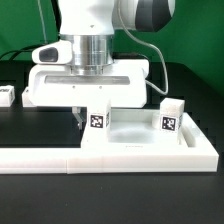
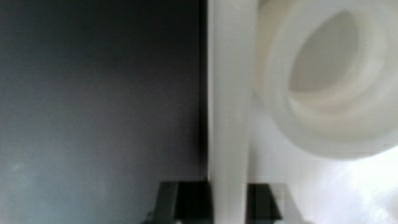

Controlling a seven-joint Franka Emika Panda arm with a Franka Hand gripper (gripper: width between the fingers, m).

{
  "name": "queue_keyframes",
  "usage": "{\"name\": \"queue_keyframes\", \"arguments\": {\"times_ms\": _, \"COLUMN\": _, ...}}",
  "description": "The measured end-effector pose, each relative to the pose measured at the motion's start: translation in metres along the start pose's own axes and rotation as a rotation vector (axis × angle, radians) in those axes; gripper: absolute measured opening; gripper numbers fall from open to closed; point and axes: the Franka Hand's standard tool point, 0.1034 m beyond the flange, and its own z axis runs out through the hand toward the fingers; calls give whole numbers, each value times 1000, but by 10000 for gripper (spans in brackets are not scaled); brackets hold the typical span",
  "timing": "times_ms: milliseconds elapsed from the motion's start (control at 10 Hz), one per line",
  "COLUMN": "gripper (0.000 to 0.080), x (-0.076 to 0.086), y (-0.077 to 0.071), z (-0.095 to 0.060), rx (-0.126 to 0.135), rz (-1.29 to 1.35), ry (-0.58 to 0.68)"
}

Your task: Assemble square table

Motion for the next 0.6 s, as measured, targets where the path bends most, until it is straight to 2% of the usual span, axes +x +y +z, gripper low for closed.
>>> {"name": "queue_keyframes", "arguments": {"times_ms": 600, "gripper": 57, "x": 0, "y": 0, "z": 0, "rx": 0, "rz": 0, "ry": 0}}
